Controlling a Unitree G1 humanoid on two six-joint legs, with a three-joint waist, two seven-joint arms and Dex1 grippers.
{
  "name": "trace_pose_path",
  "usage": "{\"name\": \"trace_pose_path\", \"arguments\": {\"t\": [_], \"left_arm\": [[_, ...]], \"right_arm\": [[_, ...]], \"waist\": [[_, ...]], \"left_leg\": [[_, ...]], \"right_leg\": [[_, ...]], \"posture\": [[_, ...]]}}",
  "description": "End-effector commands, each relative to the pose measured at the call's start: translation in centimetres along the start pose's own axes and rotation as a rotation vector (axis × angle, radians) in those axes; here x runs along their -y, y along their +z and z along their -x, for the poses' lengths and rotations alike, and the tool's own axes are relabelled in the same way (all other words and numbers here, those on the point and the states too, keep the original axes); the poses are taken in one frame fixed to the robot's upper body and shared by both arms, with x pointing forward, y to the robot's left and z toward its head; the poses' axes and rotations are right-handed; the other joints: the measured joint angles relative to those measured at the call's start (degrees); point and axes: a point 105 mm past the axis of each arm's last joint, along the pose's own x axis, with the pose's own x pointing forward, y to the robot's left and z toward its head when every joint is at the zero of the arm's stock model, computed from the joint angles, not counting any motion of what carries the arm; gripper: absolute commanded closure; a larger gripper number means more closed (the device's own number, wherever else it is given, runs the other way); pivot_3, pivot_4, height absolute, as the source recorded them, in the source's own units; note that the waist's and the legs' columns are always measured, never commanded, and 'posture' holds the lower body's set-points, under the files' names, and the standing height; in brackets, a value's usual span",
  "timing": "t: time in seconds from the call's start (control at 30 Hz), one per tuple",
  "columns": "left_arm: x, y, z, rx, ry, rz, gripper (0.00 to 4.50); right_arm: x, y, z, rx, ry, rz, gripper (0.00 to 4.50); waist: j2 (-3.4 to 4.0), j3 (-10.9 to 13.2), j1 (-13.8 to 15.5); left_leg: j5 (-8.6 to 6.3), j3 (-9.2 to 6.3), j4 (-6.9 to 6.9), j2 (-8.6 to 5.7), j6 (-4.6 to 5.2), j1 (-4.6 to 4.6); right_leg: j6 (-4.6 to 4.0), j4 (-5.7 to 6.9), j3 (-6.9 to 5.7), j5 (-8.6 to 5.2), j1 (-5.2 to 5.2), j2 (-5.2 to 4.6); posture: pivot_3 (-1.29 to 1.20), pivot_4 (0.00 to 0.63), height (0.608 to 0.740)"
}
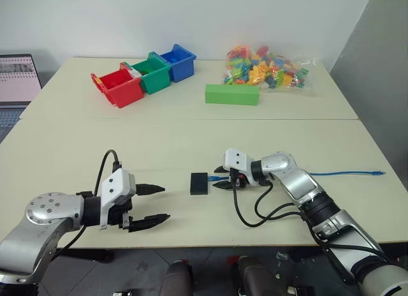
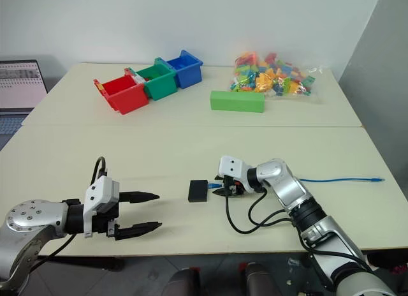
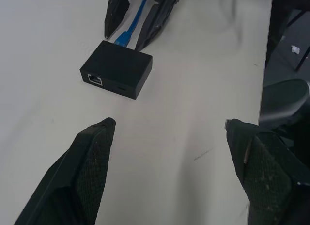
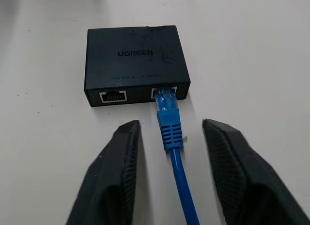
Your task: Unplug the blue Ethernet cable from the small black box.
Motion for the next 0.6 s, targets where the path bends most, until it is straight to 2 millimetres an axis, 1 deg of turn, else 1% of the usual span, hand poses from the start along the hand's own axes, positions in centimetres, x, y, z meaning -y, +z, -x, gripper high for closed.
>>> {"name": "trace_pose_path", "arguments": {"t": [0.03,0.07,0.1,0.17,0.23,0.33,0.4,0.47,0.53,0.6], "left_arm": [[-0.3,-0.2,0.0,0.005,0.015,0.01,0.62],[-0.5,-0.4,0.0,0.0,0.026,0.028,0.62],[-0.8,-0.5,0.0,0.012,0.042,0.05,0.62],[-1.5,-0.5,0.0,0.051,0.072,0.126,0.62],[-2.0,-0.3,0.0,0.093,0.077,0.195,0.62],[-2.1,0.8,-0.3,0.168,0.031,0.313,0.62],[-2.2,2.3,-0.7,0.243,-0.028,0.405,0.62],[-2.5,3.4,-1.2,0.293,-0.058,0.47,0.62],[-3.0,4.2,-1.6,0.335,-0.056,0.509,0.62],[-3.4,4.8,-2.0,0.37,-0.056,0.541,0.62]], "right_arm": [[0.5,0.7,0.2,-0.006,-0.011,0.055,3.39],[0.6,0.8,0.2,-0.006,-0.017,0.07,3.61],[0.8,1.0,0.3,-0.006,-0.025,0.092,3.94],[1.1,1.7,0.5,0.009,-0.045,0.137,4.37],[1.4,2.7,0.8,0.039,-0.069,0.185,4.38],[1.6,4.7,1.5,0.079,-0.097,0.318,4.38],[1.2,6.9,2.4,0.107,-0.108,0.507,4.39],[0.8,8.5,3.0,0.133,-0.114,0.625,4.39],[0.4,9.5,3.4,0.145,-0.113,0.695,4.39],[0.1,9.9,3.6,0.144,-0.11,0.735,4.39]], "waist": [[-0.01,0.0,-0.01],[0.0,0.0,-0.02],[0.0,0.0,-0.02],[0.0,0.0,0.0],[-0.01,0.0,0.0],[0.0,0.0,0.02],[0.02,0.02,-0.06],[0.0,0.01,0.1],[0.0,0.01,0.09],[-0.02,0.0,0.1]], "left_leg": [[0.0,-0.01,0.0,0.0,0.0,0.0],[0.0,-0.02,0.0,0.0,0.0,0.0],[0.0,-0.01,0.0,0.0,0.0,0.0],[0.0,-0.02,0.0,-0.01,0.0,0.0],[0.0,-0.03,0.01,0.0,0.0,-0.01],[0.0,-0.03,0.02,-0.01,0.0,-0.02],[0.0,-0.06,0.01,-0.01,0.0,-0.04],[0.0,-0.13,0.02,-0.01,0.0,-0.06],[0.0,-0.15,0.03,-0.02,0.0,-0.06],[0.0,-0.17,0.03,-0.02,0.0,-0.05]], "right_leg": [[0.0,0.0,-0.01,0.0,0.0,0.0],[0.0,0.0,-0.01,0.0,0.0,0.0],[0.0,0.0,-0.01,0.0,0.0,0.0],[0.01,0.01,-0.01,-0.01,0.0,0.0],[0.02,0.02,-0.04,-0.01,0.0,0.0],[0.01,0.02,-0.04,0.0,0.0,0.0],[0.02,0.02,-0.05,-0.01,0.0,0.0],[0.02,0.02,-0.11,-0.01,0.01,0.0],[0.05,0.02,-0.12,-0.02,0.03,0.0],[0.03,0.04,-0.12,-0.01,0.03,0.0]], "posture": [[0.0,0.15,0.74],[0.0,0.15,0.74],[0.0,0.15,0.74],[0.0,0.15,0.74],[0.0,0.15,0.74],[0.0,0.15,0.74],[0.0,0.15,0.74],[0.0,0.15,0.74],[0.0,0.15,0.74],[0.0,0.15,0.74]]}}
